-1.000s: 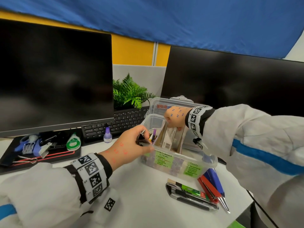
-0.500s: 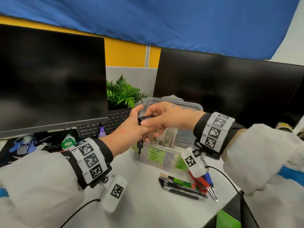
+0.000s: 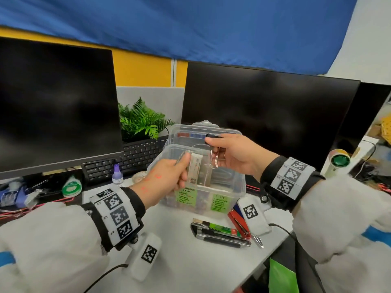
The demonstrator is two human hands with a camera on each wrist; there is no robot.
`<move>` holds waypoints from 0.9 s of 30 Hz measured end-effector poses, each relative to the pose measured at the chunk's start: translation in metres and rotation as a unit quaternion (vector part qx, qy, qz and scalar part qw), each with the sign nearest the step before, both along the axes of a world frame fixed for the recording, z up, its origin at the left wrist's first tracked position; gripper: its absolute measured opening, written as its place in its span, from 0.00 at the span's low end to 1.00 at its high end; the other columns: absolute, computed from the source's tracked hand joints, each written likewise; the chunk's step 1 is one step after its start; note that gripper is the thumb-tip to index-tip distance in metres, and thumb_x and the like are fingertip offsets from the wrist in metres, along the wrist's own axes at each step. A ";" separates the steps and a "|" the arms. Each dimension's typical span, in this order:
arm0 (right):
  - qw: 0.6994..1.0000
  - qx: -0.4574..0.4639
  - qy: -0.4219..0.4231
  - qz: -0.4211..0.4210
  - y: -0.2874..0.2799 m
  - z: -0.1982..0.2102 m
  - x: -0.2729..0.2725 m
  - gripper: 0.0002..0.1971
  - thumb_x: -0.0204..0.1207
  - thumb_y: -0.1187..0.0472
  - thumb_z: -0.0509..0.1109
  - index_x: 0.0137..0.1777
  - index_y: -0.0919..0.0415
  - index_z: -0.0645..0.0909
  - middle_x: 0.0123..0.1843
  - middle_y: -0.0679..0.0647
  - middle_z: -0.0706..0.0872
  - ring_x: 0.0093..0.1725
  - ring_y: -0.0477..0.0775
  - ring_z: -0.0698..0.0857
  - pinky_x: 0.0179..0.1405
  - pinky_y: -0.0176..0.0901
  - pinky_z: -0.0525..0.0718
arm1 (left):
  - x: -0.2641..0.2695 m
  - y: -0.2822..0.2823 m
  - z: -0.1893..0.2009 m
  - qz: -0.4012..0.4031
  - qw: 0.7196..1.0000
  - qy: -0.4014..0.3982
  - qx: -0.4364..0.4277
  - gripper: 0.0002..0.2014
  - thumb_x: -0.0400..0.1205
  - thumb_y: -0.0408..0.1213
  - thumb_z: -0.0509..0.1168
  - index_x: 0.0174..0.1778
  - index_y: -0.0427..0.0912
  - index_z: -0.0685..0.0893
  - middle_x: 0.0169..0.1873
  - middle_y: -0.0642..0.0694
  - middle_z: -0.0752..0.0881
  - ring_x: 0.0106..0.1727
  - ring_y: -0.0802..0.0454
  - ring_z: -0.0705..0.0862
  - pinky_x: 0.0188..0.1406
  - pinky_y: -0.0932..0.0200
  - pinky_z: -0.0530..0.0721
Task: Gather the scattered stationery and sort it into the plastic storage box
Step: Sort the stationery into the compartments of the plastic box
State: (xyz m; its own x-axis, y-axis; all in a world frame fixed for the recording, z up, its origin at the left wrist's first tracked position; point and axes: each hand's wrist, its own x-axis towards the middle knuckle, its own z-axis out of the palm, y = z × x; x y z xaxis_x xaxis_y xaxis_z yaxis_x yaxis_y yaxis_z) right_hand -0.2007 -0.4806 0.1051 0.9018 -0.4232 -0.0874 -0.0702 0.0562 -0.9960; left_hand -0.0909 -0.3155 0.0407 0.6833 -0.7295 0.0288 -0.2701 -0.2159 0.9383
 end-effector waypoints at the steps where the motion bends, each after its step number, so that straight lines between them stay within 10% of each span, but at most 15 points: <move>1: 1.000 0.012 0.003 0.004 0.004 -0.005 -0.001 0.09 0.78 0.62 0.76 0.55 0.64 0.82 0.37 0.55 0.80 0.36 0.52 0.82 0.39 0.45 0.87 | 0.000 -0.001 -0.002 0.000 1.000 0.028 0.002 0.31 0.85 0.67 0.54 0.24 0.48 0.76 0.18 0.52 0.76 0.18 0.56 0.69 0.19 0.65 0.67; 4: 0.999 -0.006 0.003 0.037 0.021 -0.019 -0.006 0.15 0.74 0.65 0.78 0.58 0.68 0.83 0.49 0.64 0.85 0.47 0.59 0.84 0.53 0.53 0.83 | -0.004 -0.003 -0.005 -0.043 0.991 0.128 -0.004 0.33 0.85 0.68 0.49 0.21 0.48 0.71 0.18 0.52 0.65 0.20 0.53 0.62 0.22 0.63 0.59; 10: 0.961 -0.271 0.057 -0.004 0.049 -0.062 -0.018 0.13 0.70 0.66 0.83 0.45 0.67 0.80 0.38 0.65 0.88 0.31 0.56 0.89 0.35 0.56 0.92 | -0.006 0.013 -0.039 -0.131 0.983 0.090 0.096 0.20 0.80 0.54 0.54 0.25 0.48 0.76 0.21 0.50 0.70 0.23 0.54 0.68 0.26 0.58 0.64; 15: 0.893 -0.447 0.039 -0.027 0.059 -0.089 -0.040 0.13 0.72 0.47 0.80 0.40 0.57 0.86 0.37 0.55 0.88 0.34 0.52 0.86 0.38 0.53 0.88 | -0.008 0.024 -0.061 -0.161 0.958 0.219 0.088 0.18 0.85 0.55 0.59 0.42 0.43 0.80 0.41 0.42 0.90 0.41 0.46 0.88 0.32 0.56 0.80; 19: 0.905 -0.424 0.023 -0.040 0.064 -0.103 -0.048 0.15 0.74 0.43 0.77 0.39 0.55 0.88 0.31 0.52 0.86 0.27 0.43 0.78 0.28 0.39 0.76 | -0.017 0.025 -0.066 -0.208 0.940 0.269 0.033 0.30 0.82 0.56 0.64 0.72 0.37 0.82 0.65 0.29 0.86 0.59 0.39 0.88 0.54 0.49 0.85; 23: 0.940 -0.338 0.033 -0.010 0.057 -0.123 -0.050 0.16 0.76 0.48 0.77 0.44 0.64 0.88 0.31 0.60 0.88 0.27 0.45 0.80 0.28 0.40 0.81 | -0.019 0.026 -0.067 -0.268 0.929 0.253 0.019 0.31 0.83 0.56 0.67 0.70 0.31 0.79 0.56 0.34 0.90 0.48 0.46 0.90 0.42 0.57 0.85; 27: 0.909 -0.399 0.101 0.058 0.040 -0.133 -0.053 0.23 0.72 0.36 0.75 0.41 0.59 0.89 0.31 0.52 0.82 0.30 0.45 0.76 0.33 0.40 0.76 | -0.020 0.028 -0.071 -0.300 0.944 0.120 0.067 0.18 0.79 0.41 0.73 0.54 0.41 0.71 0.43 0.39 0.86 0.36 0.53 0.83 0.40 0.55 0.82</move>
